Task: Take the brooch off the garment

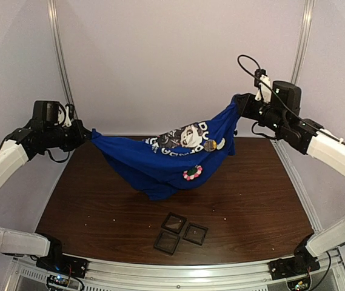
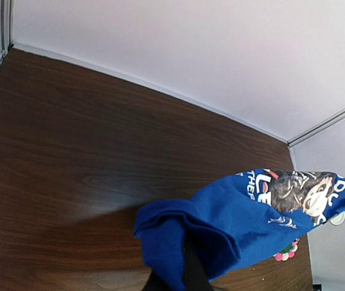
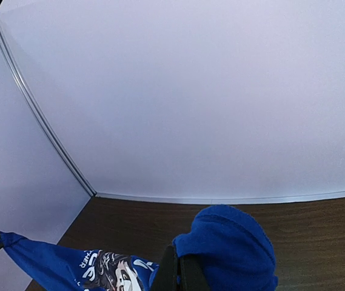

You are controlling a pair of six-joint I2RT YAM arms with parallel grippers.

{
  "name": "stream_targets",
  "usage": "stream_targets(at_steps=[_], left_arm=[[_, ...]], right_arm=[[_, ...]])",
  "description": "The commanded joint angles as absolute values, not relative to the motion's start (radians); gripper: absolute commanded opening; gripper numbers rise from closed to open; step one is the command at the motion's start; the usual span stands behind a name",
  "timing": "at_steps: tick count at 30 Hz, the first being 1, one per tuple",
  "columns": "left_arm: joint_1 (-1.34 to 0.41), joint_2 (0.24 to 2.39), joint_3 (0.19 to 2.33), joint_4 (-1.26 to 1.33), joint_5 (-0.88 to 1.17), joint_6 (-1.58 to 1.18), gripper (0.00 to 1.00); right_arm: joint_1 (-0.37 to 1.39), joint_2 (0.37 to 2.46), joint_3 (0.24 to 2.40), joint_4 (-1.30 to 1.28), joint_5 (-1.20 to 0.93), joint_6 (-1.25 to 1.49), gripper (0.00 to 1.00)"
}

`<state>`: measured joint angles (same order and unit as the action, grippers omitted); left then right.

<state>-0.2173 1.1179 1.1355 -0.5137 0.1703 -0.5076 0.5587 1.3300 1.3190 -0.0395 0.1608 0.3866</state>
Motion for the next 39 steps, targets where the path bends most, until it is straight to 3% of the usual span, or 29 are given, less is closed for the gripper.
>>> stream_targets(at_steps=[1,19,23,28,29,30,31,32,34,36,39], left_arm=[[-0.198,1.122,1.120,-0.491,0.136,-0.529,0.00],[-0.173,0.810,1.171,-0.603,0.159,-0.491,0.00],[-0.173,0.908,1.176,-0.592,0.228,-0.507,0.00],[-0.147,1.202,1.284,-0.566,0.268,-0.484,0.00],[-0.142,1.270,1.315,-0.563,0.235,-0.476,0.07],[-0.141,1.337,1.366,-0.583,0.200,-0.473,0.16],[-0.142,1.394,1.413,-0.603,0.190,-0.455,0.35],[-0.141,1.437,1.455,-0.623,0.191,-0.447,0.52],[-0.143,1.457,1.442,-0.594,0.199,-0.457,0.75],[-0.143,1.414,1.359,-0.528,0.185,-0.484,0.87],[-0.143,1.327,1.233,-0.458,0.170,-0.523,0.93]], right_arm=[[0.596,1.385,1.322,-0.032,0.141,0.406,0.00],[0.620,1.193,1.246,-0.104,0.394,0.422,0.00],[0.615,1.262,1.247,-0.080,0.403,0.417,0.00],[0.524,1.532,1.392,-0.113,0.294,0.452,0.00],[0.505,1.593,1.442,-0.142,0.252,0.463,0.01],[0.495,1.645,1.492,-0.184,0.226,0.472,0.09],[0.492,1.688,1.544,-0.224,0.206,0.473,0.22],[0.492,1.706,1.576,-0.256,0.183,0.471,0.40],[0.495,1.686,1.541,-0.238,0.134,0.455,0.69],[0.496,1.627,1.420,-0.187,0.119,0.438,0.88],[0.495,1.556,1.297,-0.183,0.133,0.430,0.96]])
